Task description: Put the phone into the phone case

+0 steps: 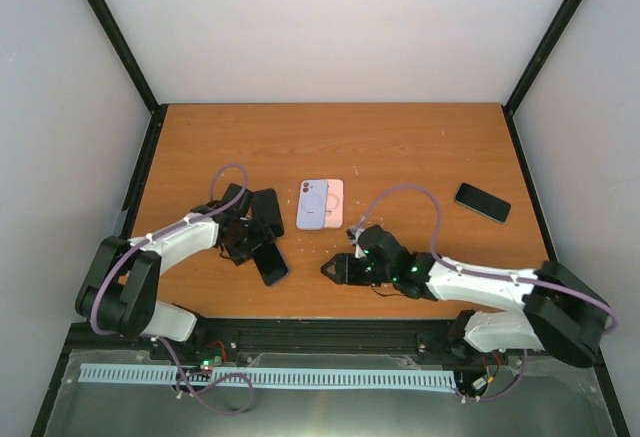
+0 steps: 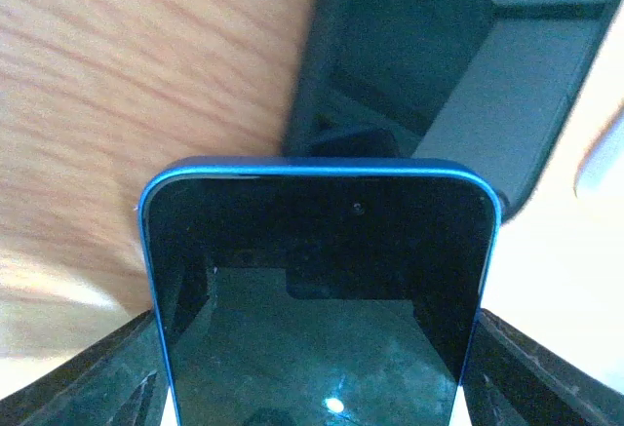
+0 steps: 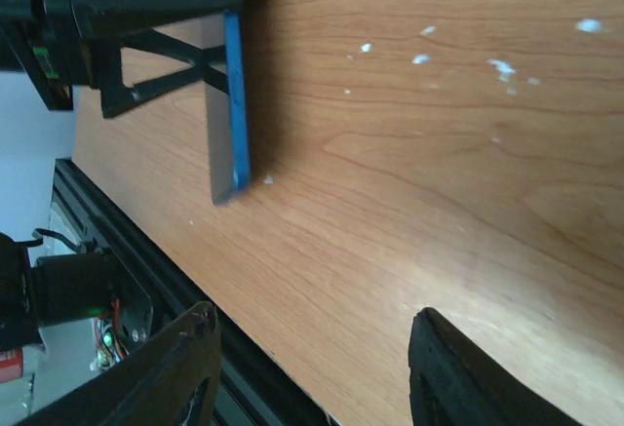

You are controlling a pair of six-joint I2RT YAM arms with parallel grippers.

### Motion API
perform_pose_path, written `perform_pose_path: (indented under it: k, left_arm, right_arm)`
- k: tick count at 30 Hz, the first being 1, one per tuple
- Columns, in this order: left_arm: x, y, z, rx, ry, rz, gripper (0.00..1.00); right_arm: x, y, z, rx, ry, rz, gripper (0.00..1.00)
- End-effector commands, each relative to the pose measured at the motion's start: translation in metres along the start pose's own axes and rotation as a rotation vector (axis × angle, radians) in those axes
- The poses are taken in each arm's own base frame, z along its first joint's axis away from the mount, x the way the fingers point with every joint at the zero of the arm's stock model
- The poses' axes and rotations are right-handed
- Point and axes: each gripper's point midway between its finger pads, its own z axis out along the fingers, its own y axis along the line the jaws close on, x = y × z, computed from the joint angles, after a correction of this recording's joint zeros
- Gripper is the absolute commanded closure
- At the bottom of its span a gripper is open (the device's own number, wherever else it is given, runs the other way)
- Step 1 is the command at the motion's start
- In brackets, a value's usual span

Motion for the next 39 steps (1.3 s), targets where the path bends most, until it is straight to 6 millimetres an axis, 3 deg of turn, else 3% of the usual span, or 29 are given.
perform_pose_path:
  k: [1,8,16,25,30,32,39]
  left_arm:
    - [0.036,-0.016,0.006,0.055,0.114,0.006,0.25]
    - [0.065,-0.05,0.009,0.104,0.174,0.094,0.25]
    - [0.083,-0.074,0.01,0.139,0.21,0.13,0.25]
    - [0.085,-0.083,0.004,0.179,0.209,0.122,0.25]
    - [0.086,-0.084,0.003,0.19,0.212,0.121,0.25]
    - [0.086,-0.085,0.002,0.198,0.212,0.124,0.22]
    - [0.077,-0.097,-0.007,0.227,0.165,0.18,0.03]
  right_arm:
    - [-0.015,0.039,0.019,-0.104,-0.01,-0.075,0.48]
    - [-0.009,0.042,0.049,-0.124,0.064,-0.099,0.54]
    - [0.006,0.024,0.058,-0.09,0.116,-0.069,0.63]
    - [0.018,0.011,0.063,-0.077,0.144,-0.035,0.75]
    - [0.019,0.013,0.064,-0.098,0.146,-0.03,0.92]
    - [0.019,0.014,0.063,-0.11,0.146,-0.03,0.97]
    - [0.017,0.013,0.053,-0.125,0.103,-0.02,0.97]
